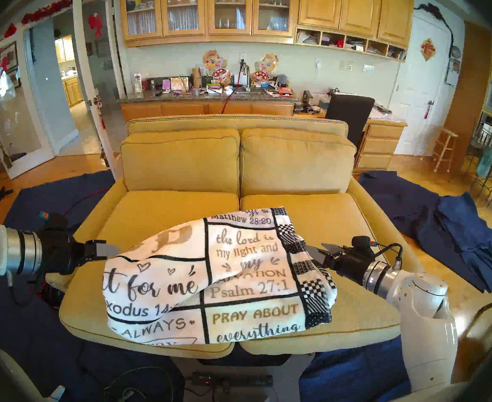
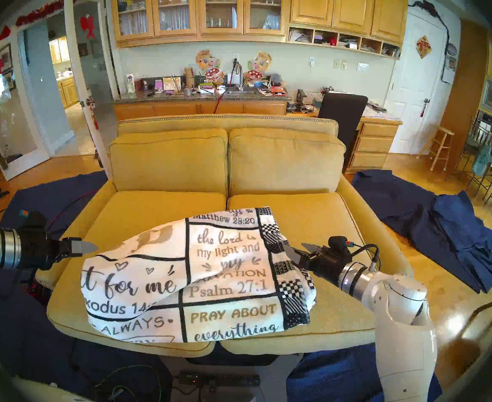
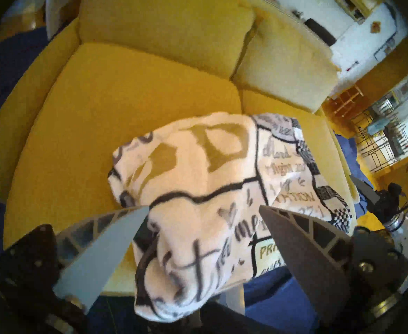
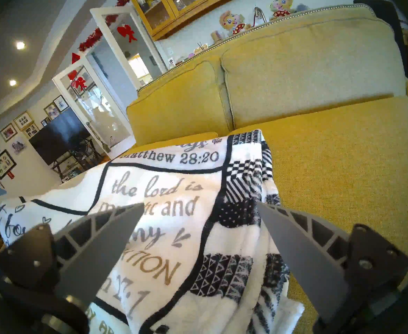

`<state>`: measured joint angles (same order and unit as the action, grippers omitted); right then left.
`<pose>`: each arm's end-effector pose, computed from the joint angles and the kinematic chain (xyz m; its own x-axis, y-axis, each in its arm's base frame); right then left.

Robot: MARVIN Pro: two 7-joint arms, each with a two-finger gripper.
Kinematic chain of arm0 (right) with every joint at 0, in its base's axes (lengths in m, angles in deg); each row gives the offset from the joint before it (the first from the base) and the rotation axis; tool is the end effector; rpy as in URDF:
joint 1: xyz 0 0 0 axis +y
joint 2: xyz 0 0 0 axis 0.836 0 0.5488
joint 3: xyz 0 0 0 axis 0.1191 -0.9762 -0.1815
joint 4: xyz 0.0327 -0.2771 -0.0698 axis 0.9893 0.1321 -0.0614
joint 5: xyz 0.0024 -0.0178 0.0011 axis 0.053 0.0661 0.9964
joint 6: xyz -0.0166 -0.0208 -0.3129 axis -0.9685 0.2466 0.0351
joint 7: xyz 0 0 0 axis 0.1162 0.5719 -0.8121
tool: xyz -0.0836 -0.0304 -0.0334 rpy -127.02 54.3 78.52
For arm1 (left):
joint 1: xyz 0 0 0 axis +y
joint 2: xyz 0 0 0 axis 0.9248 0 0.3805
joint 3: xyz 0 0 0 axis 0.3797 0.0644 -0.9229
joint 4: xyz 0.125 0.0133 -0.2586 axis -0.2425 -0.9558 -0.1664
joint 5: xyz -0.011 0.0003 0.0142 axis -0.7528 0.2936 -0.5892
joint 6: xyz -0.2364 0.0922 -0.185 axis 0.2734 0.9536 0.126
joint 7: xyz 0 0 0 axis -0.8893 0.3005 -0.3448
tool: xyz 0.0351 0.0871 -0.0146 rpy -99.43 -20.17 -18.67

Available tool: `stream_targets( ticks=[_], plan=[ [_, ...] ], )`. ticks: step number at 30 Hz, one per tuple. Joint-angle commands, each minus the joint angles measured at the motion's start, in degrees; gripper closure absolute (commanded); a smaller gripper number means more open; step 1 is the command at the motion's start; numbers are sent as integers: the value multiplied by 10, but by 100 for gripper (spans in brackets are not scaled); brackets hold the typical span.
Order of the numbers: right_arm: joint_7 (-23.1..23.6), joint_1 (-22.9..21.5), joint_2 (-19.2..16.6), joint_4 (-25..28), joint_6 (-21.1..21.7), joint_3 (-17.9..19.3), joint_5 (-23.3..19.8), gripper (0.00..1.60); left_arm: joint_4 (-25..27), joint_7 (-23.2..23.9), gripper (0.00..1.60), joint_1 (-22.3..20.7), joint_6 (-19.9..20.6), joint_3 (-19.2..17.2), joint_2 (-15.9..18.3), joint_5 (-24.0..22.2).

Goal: Fold the blanket in half twice

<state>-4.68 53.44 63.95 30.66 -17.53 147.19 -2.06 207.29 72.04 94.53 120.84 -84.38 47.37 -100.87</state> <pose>0.2965 -0.1023 -0.3044 0.4806 -0.2002 0.8538 0.4220 -0.8007 -0.4252 0.2204 0.1844 -0.1159 0.7353 0.1714 0.6557 -0.1047 -0.9272 0.3597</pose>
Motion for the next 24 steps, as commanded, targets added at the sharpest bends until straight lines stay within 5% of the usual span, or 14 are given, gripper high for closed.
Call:
stream_targets(
  ticks=[1,7,24],
  plan=[
    [3,-11,-1,11,-7,0,-3,0,23,67,0,-17,-58,3,-30,72],
    [5,-11,-2,12,-8,2,-4,0,20,105,0,27,-92,57,-36,176],
    [7,-9,1,18,-9,2,-5,0,-54,96,0,28,-225,254,28,355]
  ],
)
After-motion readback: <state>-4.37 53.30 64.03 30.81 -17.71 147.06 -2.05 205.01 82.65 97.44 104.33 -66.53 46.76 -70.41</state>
